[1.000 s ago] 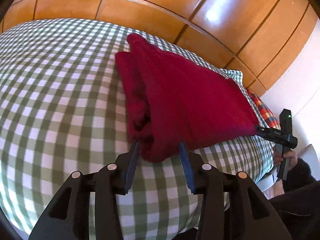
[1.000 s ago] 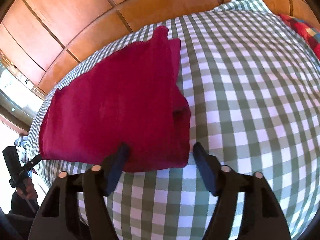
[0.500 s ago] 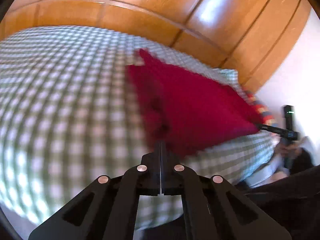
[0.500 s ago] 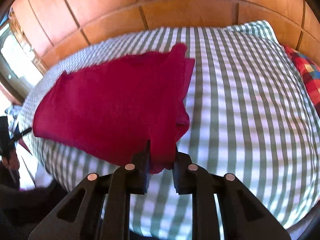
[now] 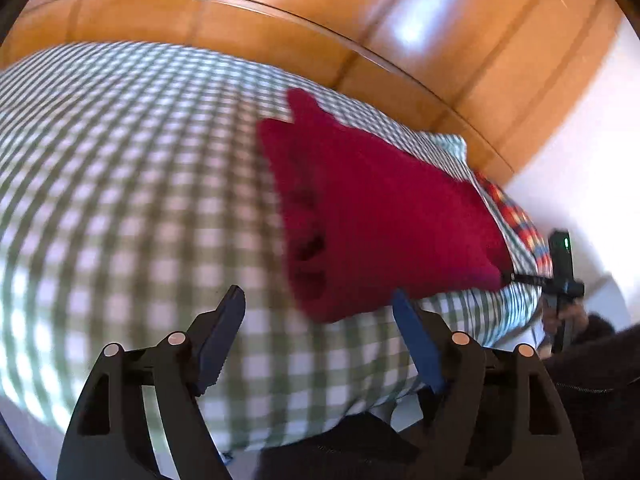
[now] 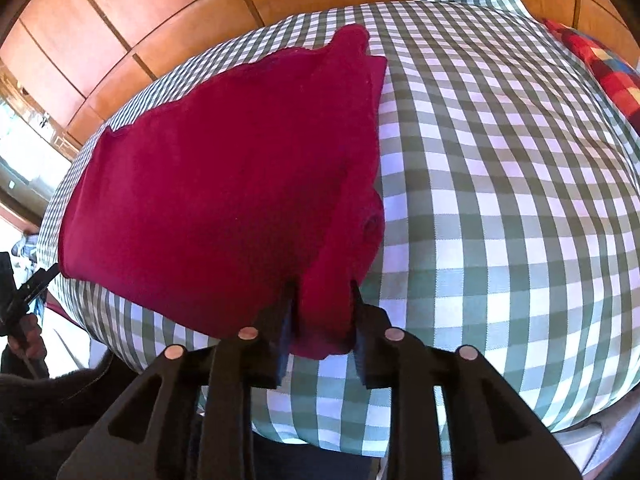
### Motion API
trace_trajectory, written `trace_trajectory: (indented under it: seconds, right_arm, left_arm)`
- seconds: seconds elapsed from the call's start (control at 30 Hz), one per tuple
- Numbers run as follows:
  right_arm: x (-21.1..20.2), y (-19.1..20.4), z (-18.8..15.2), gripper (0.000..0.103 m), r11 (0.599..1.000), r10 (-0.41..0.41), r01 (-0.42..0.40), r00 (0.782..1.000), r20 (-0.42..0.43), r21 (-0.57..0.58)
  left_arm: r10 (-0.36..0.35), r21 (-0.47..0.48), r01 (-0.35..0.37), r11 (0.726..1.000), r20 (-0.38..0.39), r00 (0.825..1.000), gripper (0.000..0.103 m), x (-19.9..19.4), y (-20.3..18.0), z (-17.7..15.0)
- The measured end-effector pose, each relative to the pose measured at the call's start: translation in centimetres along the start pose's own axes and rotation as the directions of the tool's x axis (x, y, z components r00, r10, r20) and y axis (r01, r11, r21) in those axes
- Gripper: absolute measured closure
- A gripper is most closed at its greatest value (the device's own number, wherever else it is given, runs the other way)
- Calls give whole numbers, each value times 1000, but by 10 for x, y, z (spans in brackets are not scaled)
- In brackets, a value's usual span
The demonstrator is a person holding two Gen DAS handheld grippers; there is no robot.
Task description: Fold small clothes
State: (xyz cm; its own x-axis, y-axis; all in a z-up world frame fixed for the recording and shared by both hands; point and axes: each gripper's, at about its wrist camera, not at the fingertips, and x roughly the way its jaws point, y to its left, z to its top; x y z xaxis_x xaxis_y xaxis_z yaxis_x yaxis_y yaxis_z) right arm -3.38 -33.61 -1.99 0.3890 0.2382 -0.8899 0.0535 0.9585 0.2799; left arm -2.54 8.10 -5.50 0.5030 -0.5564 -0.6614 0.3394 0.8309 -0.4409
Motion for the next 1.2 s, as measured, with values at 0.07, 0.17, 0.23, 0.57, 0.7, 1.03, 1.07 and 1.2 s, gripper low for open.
trace_trajectory:
  seconds: [0.07,0.17,0.23,0.57,0.7,1.03,1.07,1.2]
  right_arm:
    - [2,1,2,76,1000,2,-2,1000,2,7]
    - [1,1,2,74,1000,-17,17,1000,5,-9]
    - [-2,1,3,74,999,-34,34,999,6,-30]
    - [-4,-7,0,93,998,-42,42,999,3,-47]
    - [-2,-5,3,92,997,-51,51,999,10,-61]
    - [-29,-34,1,52,998,-4,0,998,58,64]
    - [-34,-38,-1,52,997,-4,-1,998,65,78]
    - [-41,-49,-10,53,992,22,-32,996,82,126]
  left_arm:
    - [-8,31,8,999,-24,1000,30,19,-7,5]
    - [1,89,7,996,-80,997,65,40,-11,3]
    - [-8,111,17,994,-87,996,85,42,-15,1]
    - [-21,164,38,986,-104,994,98,10,-8,-3]
    - [-8,71,18,997,-141,990,98,32,11,-16]
    - [-34,-60,35,998,16,999,97,-12,30,13]
    - [-28,-79,31,996,37,999,97,-16,34,18]
    - [-8,-99,16,995,81,997,97,-11,33,32]
